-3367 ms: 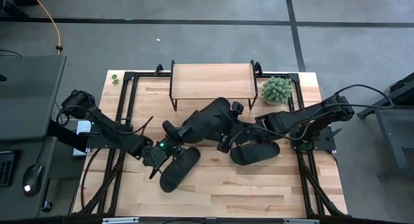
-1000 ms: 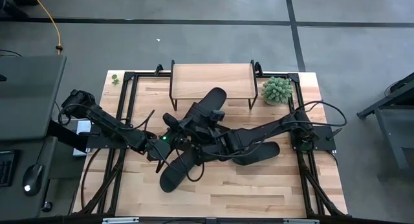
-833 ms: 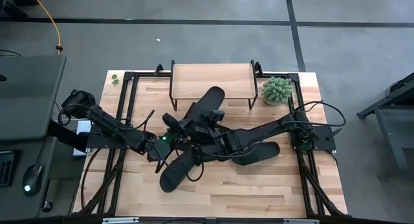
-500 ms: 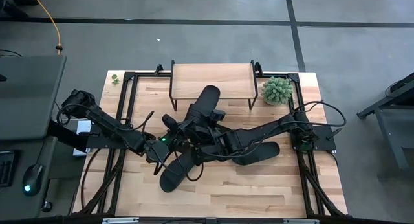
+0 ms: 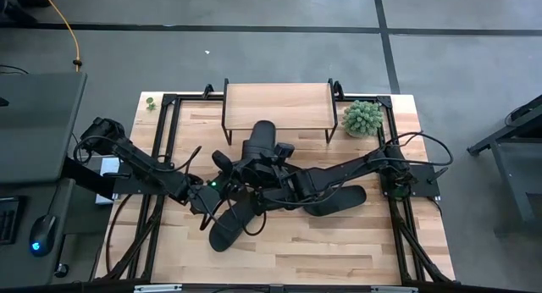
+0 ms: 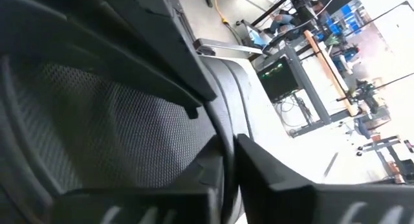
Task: Pick and place slides into the shelf
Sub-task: Put the black slipper on the shelf
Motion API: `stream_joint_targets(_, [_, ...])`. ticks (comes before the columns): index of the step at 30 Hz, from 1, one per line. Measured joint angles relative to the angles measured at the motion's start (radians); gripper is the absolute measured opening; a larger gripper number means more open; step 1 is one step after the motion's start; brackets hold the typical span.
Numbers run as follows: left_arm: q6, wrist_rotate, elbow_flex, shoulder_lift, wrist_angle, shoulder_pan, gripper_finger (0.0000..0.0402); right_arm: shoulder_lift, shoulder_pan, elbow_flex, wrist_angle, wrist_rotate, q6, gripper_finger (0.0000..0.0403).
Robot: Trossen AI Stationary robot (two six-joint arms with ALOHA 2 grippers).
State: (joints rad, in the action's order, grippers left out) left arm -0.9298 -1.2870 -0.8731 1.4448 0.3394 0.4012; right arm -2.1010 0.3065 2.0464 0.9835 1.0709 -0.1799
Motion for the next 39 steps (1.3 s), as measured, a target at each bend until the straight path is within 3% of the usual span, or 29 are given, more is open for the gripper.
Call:
stream_joint_targets(10, [-0.005, -0.028, -0.001, -0.002, 0.000, 0.001, 0.0001, 0.000, 0.000, 0.000, 0.053, -0.006, -0.103, 0.0003])
stream_joint_targets(21, [-0.005, -0.066, -0.001, -0.002, -0.002, 0.008, 0.0007, 0.000, -0.002, 0.000, 0.053, -0.009, -0.096, 0.0001])
stream_joint_targets(33, [0.014, -0.063, -0.001, -0.001, 0.004, 0.019, 0.0161, 0.000, -0.001, 0.000, 0.092, -0.032, -0.127, 0.0000])
stream_joint_targets(39, [0.017, -0.075, -0.001, -0.001, 0.032, 0.033, 0.0203, 0.000, 0.000, 0.000, 0.130, -0.031, -0.156, 0.0000])
